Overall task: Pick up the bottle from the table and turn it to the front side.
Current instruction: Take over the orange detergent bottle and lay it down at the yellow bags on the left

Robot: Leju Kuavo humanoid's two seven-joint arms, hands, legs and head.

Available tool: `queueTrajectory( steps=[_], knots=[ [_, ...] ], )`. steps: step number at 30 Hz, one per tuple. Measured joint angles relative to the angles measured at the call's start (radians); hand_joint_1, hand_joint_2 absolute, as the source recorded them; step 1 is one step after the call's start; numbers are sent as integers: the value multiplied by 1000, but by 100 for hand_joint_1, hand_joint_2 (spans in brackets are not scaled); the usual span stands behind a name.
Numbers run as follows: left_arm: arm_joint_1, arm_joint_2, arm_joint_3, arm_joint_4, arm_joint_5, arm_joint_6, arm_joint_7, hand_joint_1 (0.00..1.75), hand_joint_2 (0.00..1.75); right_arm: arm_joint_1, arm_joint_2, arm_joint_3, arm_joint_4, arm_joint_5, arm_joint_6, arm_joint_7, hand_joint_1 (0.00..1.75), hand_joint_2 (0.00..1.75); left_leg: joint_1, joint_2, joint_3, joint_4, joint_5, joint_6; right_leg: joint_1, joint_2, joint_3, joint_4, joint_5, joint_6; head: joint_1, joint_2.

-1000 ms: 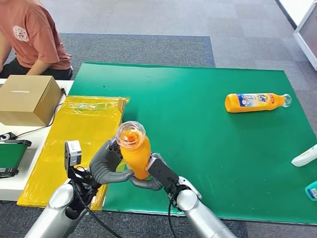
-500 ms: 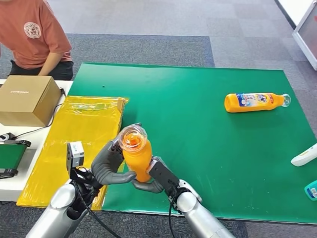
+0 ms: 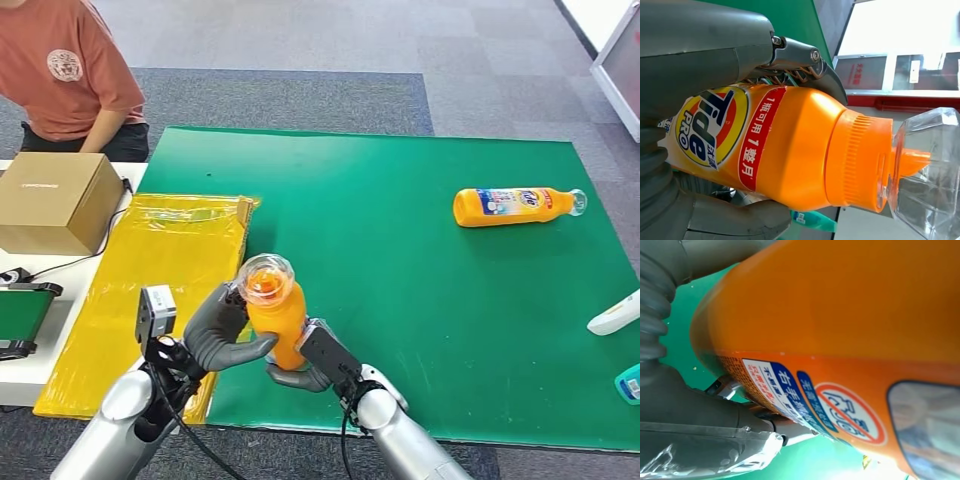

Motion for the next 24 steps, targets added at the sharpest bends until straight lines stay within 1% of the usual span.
queueTrajectory(
  steps=[3, 4, 7, 8, 10, 14, 17, 19, 21, 23, 24],
  knots=[
    [0, 0, -1, 0, 1, 6, 2, 175, 175, 2, 0, -1, -6, 1, 0, 4, 175, 175, 0, 0, 0, 0, 0, 0, 0, 0, 0, 0, 0, 0, 0, 0],
    [0, 0, -1, 0, 2, 9, 2, 175, 175, 3, 0, -2, -8, 1, -1, 5, 147, 175, 0, 0, 0, 0, 0, 0, 0, 0, 0, 0, 0, 0, 0, 0],
    [3, 0, -1, -4, -8, 36, -1, 175, 175, 7, 0, -6, -16, -2, -8, 12, 16, 175, 0, 0, 0, 0, 0, 0, 0, 0, 0, 0, 0, 0, 0, 0],
    [7, -1, 0, -10, -37, 66, -9, 175, 175, 10, 0, -9, -21, -5, -16, 17, 0, 175, 0, 0, 0, 0, 0, 0, 0, 0, 0, 0, 0, 0, 0, 0],
    [26, -6, 6, -32, -145, 169, -42, 175, 175, 18, -1, -24, -36, -18, -40, 28, 0, 175, 0, 0, 0, 0, 0, 0, 0, 0, 0, 0, 0, 0, 0, 0],
    [84, -21, 52, -106, -456, 468, -119, 175, 175, 50, -16, -86, -108, -54, -72, 41, 0, 175, 0, 0, 0, 0, 0, 0, 0, 0, 0, 0, 0, 0, 0, 0],
    [121, -26, 98, -158, -702, 673, -149, 175, 175, 72, -31, -135, -184, -66, -74, 49, 0, 175, 0, 0, 0, 0, 0, 0, 0, 0, 0, 0, 0, 0, 0, 0],
    [142, -29, 120, -180, -902, 816, -148, 175, 175, 83, -39, -159, -235, -70, -73, 52, 0, 175, 0, 0, 0, 0, 0, 0, 0, 0, 0, 0, 0, 0, 0, 0],
    [160, -31, 139, -191, -1106, 939, -124, 175, 175, 90, -45, -176, -286, -78, -72, 52, 0, 175, 0, 0, 0, 0, 0, 0, 0, 0, 0, 0, 0, 0, 0, 0],
    [172, -33, 151, -194, -1250, 1010, -85, 175, 175, 92, -49, -188, -332, -88, -71, 51, 0, 175, 0, 0, 0, 0, 0, 0, 0, 0, 0, 0, 0, 0, 0, 0],
    [177, -34, 156, -193, -1306, 1026, -64, 175, 175, 93, -51, -193, -353, -93, -70, 50, 0, 175, 0, 0, 0, 0, 0, 0, 0, 0, -1, 0, 0, 0, 0, 0]
  ],
)
